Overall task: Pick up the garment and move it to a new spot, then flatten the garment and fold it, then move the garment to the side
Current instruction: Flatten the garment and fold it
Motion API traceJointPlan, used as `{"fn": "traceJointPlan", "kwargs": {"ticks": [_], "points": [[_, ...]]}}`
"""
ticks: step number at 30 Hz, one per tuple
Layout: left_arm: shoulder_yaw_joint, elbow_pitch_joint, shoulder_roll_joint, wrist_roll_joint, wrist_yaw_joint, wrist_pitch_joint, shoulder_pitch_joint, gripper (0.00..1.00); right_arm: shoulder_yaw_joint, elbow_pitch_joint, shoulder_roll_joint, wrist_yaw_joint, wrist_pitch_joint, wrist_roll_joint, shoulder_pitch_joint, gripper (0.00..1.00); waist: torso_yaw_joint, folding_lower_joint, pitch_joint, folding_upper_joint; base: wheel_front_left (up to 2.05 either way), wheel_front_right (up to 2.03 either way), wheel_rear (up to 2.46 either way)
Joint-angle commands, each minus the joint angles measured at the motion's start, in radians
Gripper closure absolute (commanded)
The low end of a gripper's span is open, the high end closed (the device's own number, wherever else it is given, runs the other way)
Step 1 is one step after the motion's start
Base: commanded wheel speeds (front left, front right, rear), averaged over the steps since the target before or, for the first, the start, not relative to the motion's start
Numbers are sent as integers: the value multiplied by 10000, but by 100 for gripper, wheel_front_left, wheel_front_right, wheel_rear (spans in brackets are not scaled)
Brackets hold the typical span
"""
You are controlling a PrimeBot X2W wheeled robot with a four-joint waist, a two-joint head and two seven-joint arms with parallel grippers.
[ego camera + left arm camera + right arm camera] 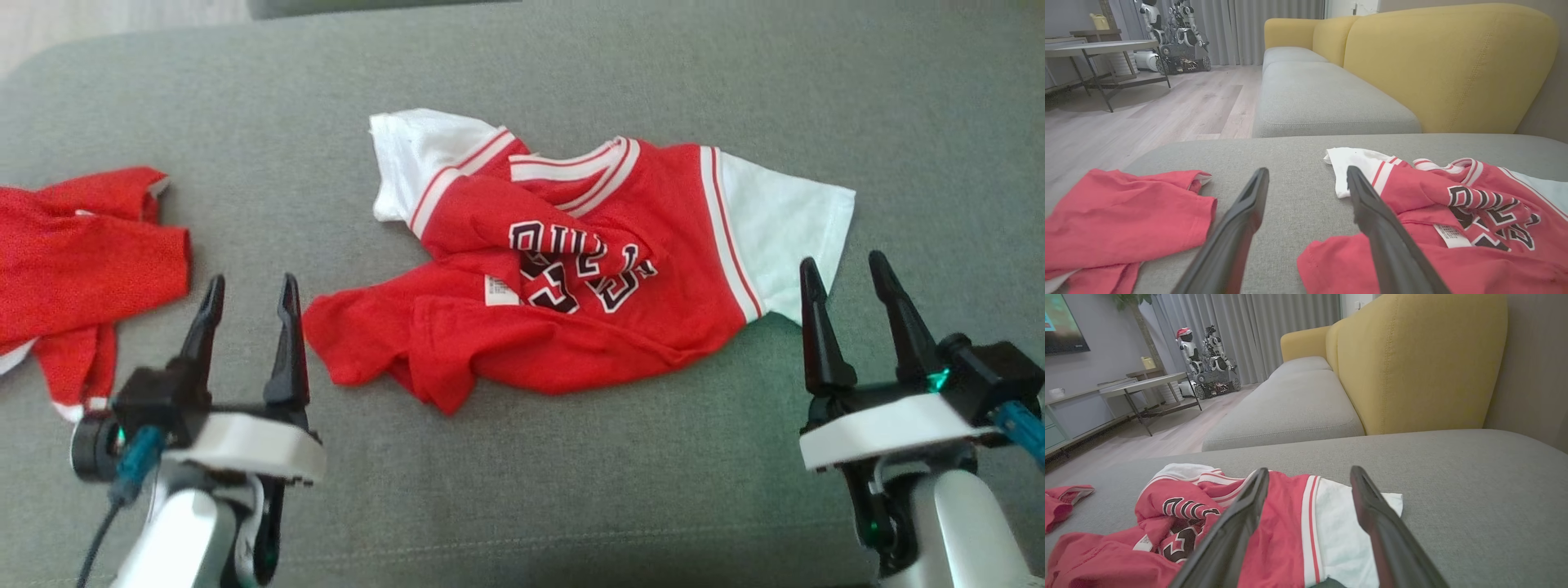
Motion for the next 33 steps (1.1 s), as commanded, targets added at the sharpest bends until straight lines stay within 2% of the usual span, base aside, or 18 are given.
{"fn": "traceJointPlan", "kwargs": {"ticks": [1, 9, 19, 23, 27, 31, 33], "points": [[378, -494, 278, 132, 140, -52, -86, 0, 163, -402, -22, 67, 97, -111, -43, 0, 134, 0, -204, -1, 0, 0, 0], [273, -928, 312, 89, 325, 99, 528, 0, 118, -614, -22, 67, 337, -187, 157, 0, 259, 0, -370, -1, 0, 0, 0], [49, -899, 365, 2, 103, 287, 351, 0, 56, -661, -22, 67, 399, -170, 216, 0, 334, 0, -367, -1, 0, 0, 0], [-486, -851, 319, 5, -466, 794, -354, 0, 33, -728, -22, 67, 400, -180, 152, 0, 377, 0, -170, -1, 0, 0, 0], [-1303, -439, 7, -118, -1336, 1688, -1446, 0, 121, -797, -22, 67, 399, -188, 32, 0, 306, 0, 96, -1, 0, 0, 0], [-1792, 637, -401, -613, -2128, 2608, -2328, 0, 229, -768, -22, 67, 356, -141, -117, 0, 71, 0, 375, -1, 0, 0, 0], [-1868, 1256, -523, -801, -2323, 2930, -2630, 0, 275, -730, -22, 67, 309, -103, -156, 0, -51, 0, 480, -1, 0, 0, 0]]}}
